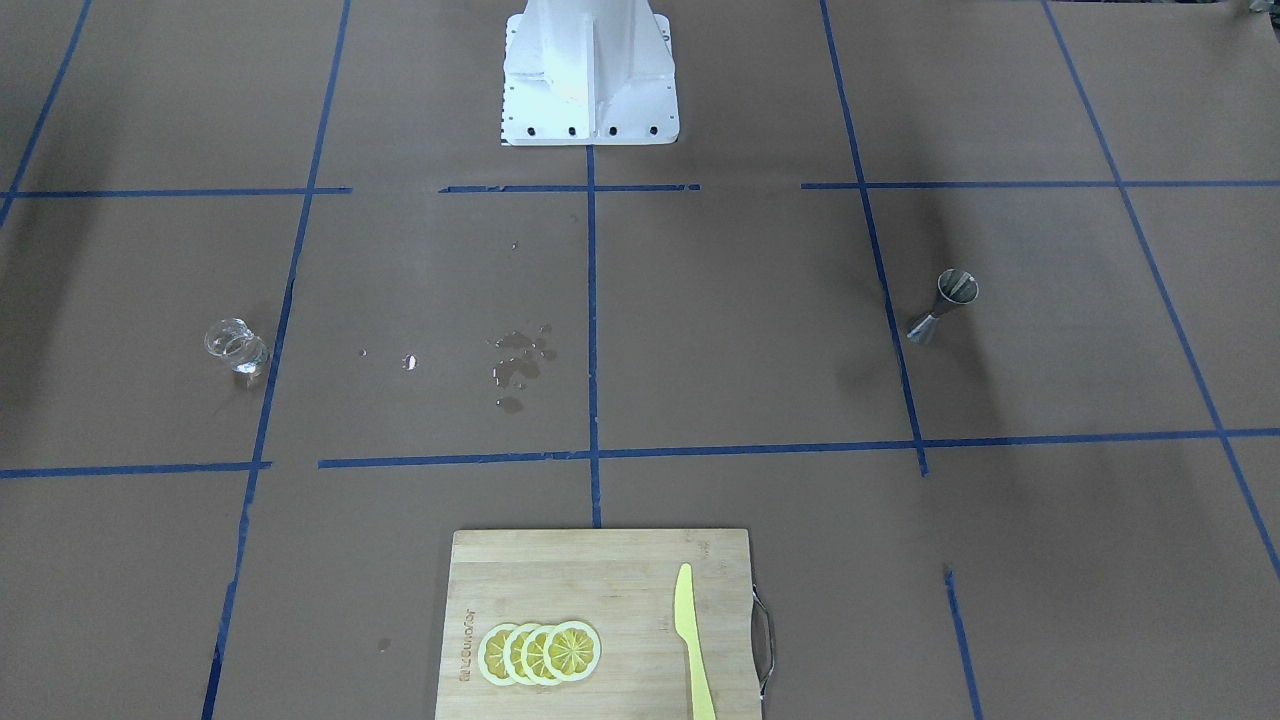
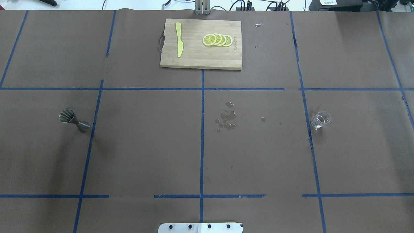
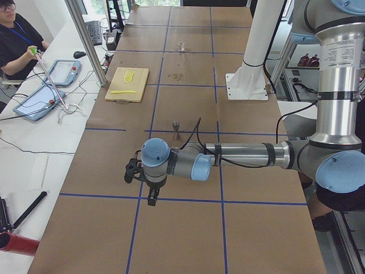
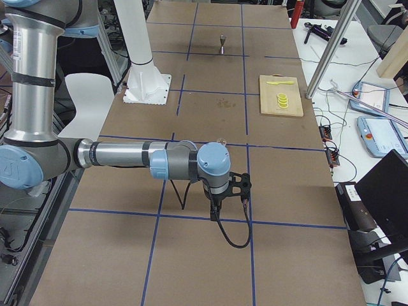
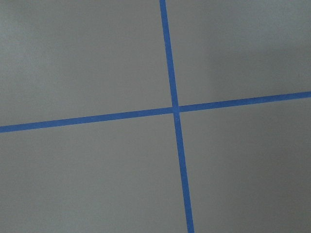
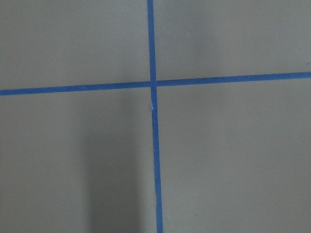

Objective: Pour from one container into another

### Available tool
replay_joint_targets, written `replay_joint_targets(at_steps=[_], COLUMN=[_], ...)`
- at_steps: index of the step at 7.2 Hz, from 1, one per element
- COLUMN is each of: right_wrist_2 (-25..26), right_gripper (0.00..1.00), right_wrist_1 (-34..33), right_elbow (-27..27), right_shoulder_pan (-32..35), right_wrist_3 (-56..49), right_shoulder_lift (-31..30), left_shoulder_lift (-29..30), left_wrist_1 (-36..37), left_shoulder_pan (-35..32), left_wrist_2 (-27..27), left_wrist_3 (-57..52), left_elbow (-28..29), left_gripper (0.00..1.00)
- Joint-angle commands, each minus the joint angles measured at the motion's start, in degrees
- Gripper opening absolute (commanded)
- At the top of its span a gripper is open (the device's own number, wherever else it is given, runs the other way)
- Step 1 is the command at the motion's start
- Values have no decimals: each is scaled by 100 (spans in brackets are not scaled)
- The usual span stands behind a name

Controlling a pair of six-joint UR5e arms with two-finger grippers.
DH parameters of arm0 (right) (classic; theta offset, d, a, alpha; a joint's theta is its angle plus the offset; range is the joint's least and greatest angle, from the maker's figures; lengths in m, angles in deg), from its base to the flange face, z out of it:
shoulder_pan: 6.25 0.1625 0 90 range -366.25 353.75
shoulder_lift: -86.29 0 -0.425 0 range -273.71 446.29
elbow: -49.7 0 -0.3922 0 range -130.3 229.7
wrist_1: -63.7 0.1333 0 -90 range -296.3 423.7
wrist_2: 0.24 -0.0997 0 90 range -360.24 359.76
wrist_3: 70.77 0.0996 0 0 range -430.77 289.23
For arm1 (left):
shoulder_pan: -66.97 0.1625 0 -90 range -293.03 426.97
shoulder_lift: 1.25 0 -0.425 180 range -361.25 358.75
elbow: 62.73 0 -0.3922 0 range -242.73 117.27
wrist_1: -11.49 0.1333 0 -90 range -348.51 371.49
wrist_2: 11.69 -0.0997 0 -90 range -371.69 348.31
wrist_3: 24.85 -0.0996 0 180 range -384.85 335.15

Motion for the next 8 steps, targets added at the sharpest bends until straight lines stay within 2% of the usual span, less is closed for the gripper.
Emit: replay_joint_targets(at_steps=[1, 3, 4, 5, 6, 7, 8], right_wrist_2=[1, -25, -34, -34, -69, -43, -43], right_gripper=[100, 100, 100, 100, 100, 100, 100], right_wrist_1=[-26, -26, -17, 35, 53, 79, 105], right_elbow=[-12, -3, 6, 32, 32, -11, 6], right_shoulder_pan=[-9, -9, -9, -61, -70, -79, -114], right_wrist_3=[78, 79, 79, 36, 105, 210, 228], right_shoulder_lift=[43, 61, 70, 122, 201, 202, 219], left_shoulder_lift=[1, 53, 141, 272, 404, 405, 327], left_wrist_1=[-203, -659, -993, -1118, -1093, -1093, -1093], left_shoulder_pan=[4, 152, 171, 232, 676, 1298, 2044], left_wrist_2=[0, 0, 9, 9, -96, -541, -1328], left_wrist_3=[-2, 42, 94, 443, 1438, 2614, 3827], left_elbow=[2, -120, -338, -836, -1529, -2145, -2795], left_gripper=[100, 100, 100, 100, 100, 100, 100])
